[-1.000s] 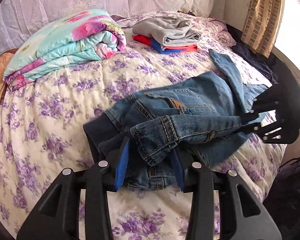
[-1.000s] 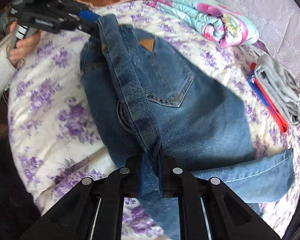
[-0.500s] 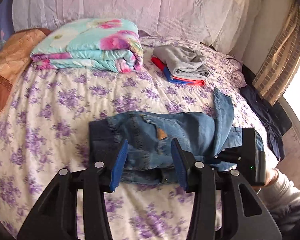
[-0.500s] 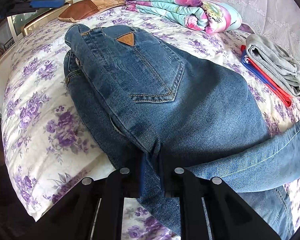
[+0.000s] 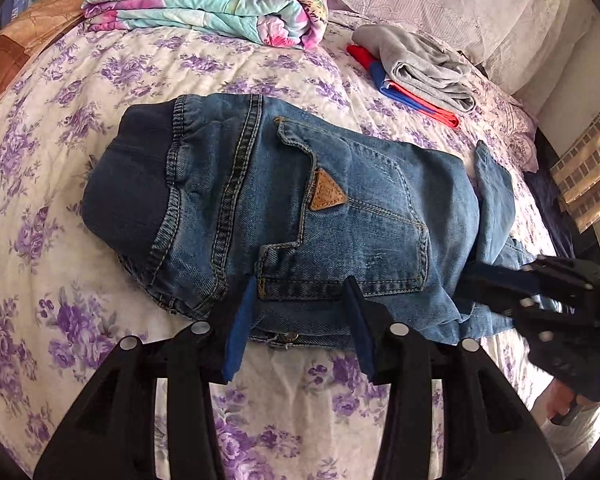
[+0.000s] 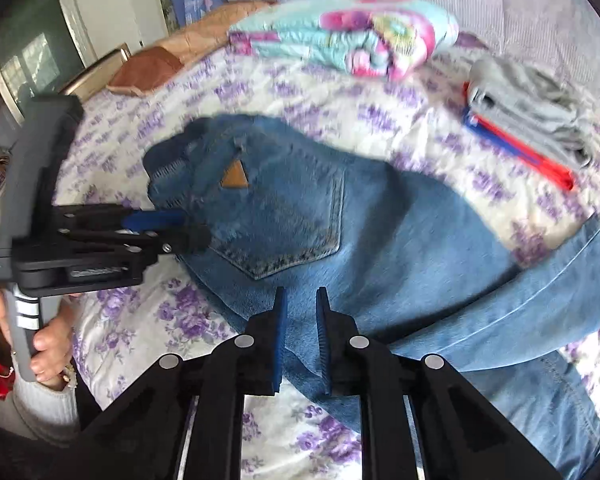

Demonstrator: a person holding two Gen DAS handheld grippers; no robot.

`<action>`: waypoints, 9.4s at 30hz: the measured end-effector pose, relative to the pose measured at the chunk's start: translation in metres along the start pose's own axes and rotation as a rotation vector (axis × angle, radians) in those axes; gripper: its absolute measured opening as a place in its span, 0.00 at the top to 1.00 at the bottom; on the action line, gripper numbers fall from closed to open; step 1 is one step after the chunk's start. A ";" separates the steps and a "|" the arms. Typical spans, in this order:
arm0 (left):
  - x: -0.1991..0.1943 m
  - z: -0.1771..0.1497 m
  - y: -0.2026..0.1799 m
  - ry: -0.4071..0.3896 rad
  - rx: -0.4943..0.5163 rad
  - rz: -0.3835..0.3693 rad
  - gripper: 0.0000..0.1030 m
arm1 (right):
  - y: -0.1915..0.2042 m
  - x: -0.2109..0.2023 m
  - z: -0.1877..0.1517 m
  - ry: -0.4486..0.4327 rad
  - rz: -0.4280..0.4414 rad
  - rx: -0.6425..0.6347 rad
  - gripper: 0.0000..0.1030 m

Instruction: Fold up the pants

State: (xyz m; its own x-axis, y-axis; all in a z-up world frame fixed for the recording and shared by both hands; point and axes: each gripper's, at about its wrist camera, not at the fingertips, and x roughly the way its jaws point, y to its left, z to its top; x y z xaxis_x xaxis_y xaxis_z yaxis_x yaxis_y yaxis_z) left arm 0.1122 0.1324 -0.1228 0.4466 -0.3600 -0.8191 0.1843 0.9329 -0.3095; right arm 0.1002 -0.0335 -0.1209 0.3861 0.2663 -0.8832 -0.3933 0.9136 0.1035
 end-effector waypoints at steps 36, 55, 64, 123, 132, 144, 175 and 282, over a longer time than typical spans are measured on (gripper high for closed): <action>0.008 0.007 -0.006 0.020 0.072 0.019 0.55 | -0.341 -0.024 0.069 0.269 -0.545 0.826 0.86; -0.013 0.019 -0.020 0.061 0.105 0.086 0.55 | -0.277 -0.117 -0.284 -0.321 -0.187 1.043 0.80; 0.014 0.013 -0.104 0.075 0.193 0.011 0.55 | -0.276 -0.130 -0.335 -0.409 0.147 1.242 0.43; 0.035 0.013 -0.072 0.068 0.163 -0.008 0.69 | -0.105 0.069 0.104 0.194 0.447 -0.097 0.43; 0.041 0.016 -0.074 0.060 0.174 0.009 0.69 | -0.129 0.041 0.092 0.032 0.278 -0.027 0.94; 0.010 0.046 -0.107 0.043 0.203 -0.041 0.69 | -0.128 -0.030 0.070 -0.123 -0.064 0.042 0.66; 0.061 -0.018 -0.140 0.181 0.256 -0.052 0.65 | -0.247 -0.153 -0.281 -0.441 0.004 1.149 0.33; 0.038 0.015 -0.033 0.144 -0.112 -0.224 0.81 | -0.153 -0.081 -0.027 -0.172 -0.022 0.441 0.44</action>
State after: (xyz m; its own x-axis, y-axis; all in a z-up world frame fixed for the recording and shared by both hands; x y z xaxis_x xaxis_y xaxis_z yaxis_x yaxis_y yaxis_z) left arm 0.1360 0.0880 -0.1368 0.2751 -0.5595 -0.7818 0.1634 0.8286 -0.5355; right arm 0.1067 -0.2027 -0.0777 0.5380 0.2581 -0.8025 -0.0057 0.9531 0.3027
